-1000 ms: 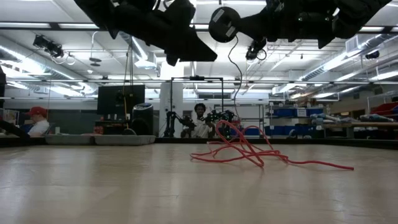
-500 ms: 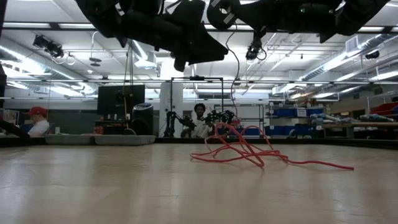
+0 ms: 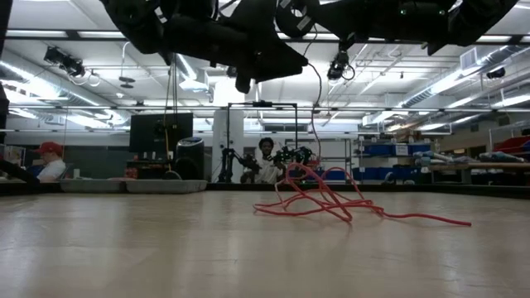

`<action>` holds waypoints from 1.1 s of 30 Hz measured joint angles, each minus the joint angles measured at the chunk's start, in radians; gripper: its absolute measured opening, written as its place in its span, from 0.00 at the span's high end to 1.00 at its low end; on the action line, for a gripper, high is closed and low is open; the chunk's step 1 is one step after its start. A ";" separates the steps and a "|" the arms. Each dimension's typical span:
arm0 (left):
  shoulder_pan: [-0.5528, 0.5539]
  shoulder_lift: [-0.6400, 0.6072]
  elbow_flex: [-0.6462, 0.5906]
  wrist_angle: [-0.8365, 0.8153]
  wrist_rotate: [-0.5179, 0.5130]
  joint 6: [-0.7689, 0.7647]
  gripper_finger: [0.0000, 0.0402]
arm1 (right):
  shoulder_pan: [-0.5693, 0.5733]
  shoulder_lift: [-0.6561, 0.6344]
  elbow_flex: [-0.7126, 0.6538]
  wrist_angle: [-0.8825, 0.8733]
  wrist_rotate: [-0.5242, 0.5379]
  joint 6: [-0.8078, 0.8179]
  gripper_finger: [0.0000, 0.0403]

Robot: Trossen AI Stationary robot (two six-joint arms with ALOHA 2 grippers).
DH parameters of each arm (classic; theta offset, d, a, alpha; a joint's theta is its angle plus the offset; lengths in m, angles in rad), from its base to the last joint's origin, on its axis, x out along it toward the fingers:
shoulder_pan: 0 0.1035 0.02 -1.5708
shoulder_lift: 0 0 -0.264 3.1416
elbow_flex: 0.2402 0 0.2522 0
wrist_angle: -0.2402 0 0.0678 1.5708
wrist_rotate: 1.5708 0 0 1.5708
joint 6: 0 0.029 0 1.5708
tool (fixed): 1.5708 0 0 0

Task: Coil cords
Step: Coil the red wire onto the spool

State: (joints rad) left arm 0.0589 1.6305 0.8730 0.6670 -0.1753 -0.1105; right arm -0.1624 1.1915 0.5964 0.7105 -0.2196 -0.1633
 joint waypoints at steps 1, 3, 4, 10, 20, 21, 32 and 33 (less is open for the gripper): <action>0.000 0.005 0.000 0.015 0.000 0.000 0.70 | 0.003 0.000 0.000 0.000 0.008 -0.005 0.99; 0.000 0.013 0.000 0.028 0.001 0.000 0.70 | 0.004 0.000 0.000 -0.001 0.022 -0.020 0.99; -0.001 0.016 0.000 0.028 0.009 0.000 0.70 | 0.004 0.000 0.000 -0.001 0.026 -0.023 0.99; -0.002 0.042 0.000 0.059 0.055 0.014 0.70 | 0.005 0.000 0.000 -0.001 0.026 -0.023 0.99; 0.005 0.044 0.000 0.074 0.190 0.112 0.70 | 0.006 0.000 0.000 -0.001 0.008 -0.016 0.99; 0.008 0.044 0.000 0.070 0.205 0.112 0.70 | 0.006 0.000 0.000 -0.001 0.006 -0.016 0.99; 0.055 0.044 0.000 0.084 0.397 0.145 0.70 | 0.006 0.000 0.000 0.005 -0.069 -0.022 0.99; 0.057 0.044 0.000 0.084 0.402 0.152 0.70 | 0.006 0.000 0.000 0.006 -0.071 -0.022 0.99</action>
State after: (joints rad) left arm 0.1163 1.6741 0.8733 0.7514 0.2265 0.0418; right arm -0.1562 1.1915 0.5964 0.7170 -0.2903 -0.1857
